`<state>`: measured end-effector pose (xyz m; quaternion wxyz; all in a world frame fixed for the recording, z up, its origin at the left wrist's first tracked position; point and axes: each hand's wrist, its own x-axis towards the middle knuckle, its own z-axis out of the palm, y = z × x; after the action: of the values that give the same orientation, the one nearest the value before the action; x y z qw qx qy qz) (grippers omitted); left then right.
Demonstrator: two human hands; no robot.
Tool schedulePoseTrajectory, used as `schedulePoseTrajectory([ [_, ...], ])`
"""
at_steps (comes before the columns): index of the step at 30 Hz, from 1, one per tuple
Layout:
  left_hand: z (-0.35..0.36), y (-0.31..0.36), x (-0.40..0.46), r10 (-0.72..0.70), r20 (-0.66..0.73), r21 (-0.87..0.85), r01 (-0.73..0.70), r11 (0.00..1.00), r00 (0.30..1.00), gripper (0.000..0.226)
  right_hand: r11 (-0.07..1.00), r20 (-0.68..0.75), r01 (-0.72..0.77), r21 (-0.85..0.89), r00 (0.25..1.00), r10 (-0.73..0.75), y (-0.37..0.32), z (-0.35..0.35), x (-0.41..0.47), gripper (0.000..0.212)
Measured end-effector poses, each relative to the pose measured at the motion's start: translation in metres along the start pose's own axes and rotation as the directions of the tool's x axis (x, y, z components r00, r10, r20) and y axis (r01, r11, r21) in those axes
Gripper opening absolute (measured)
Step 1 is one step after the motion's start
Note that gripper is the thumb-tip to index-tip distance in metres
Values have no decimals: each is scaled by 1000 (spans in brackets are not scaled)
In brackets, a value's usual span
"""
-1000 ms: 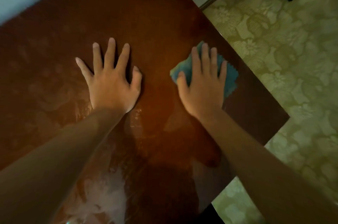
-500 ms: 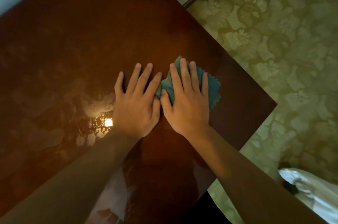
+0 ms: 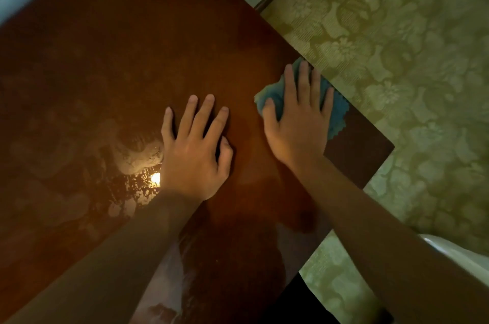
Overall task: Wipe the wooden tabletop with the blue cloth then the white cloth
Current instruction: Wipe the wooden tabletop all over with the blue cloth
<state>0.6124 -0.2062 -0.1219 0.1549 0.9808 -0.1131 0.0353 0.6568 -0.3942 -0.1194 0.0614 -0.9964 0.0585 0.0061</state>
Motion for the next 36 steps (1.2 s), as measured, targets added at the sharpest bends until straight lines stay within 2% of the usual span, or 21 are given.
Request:
schedulePoseTrajectory([
  [6, -1, 0, 0, 5, -14, 9, -4, 1000, 1000, 50, 996, -11, 93, 4, 996, -93, -8, 4, -61, 67],
  [11, -3, 1, 0, -5, -7, -1, 5, 1000, 1000, 50, 985, 11, 172, -12, 985, -172, 7, 3, -42, 70],
  [17, -3, 1, 0, -17, -12, -13, 17, 1000, 1000, 50, 997, 41, 73, -4, 997, -72, 21, -1, -5, 70],
  [21, -2, 2, -1, -17, -16, -9, 16, 1000, 1000, 50, 999, 5, -34, 8, 999, 34, 8, 1, -32, 69],
  [25, 0, 0, -1, 0, -37, -16, 0, 1000, 999, 50, 997, -10, 77, 2, 997, -77, 8, 4, -75, 67],
  [28, 3, -2, -2, 6, -48, -20, -7, 1000, 999, 51, 994, 18, 109, -32, 994, -108, 23, 4, -61, 70],
  [33, 7, -3, -3, 9, -51, -27, -11, 1000, 999, 52, 999, 29, -31, 14, 999, 31, 49, -3, -11, 72],
  [36, 9, -5, -3, 10, -49, -23, -11, 1000, 999, 52, 995, 14, -96, 11, 995, 96, 44, 0, -16, 69],
])
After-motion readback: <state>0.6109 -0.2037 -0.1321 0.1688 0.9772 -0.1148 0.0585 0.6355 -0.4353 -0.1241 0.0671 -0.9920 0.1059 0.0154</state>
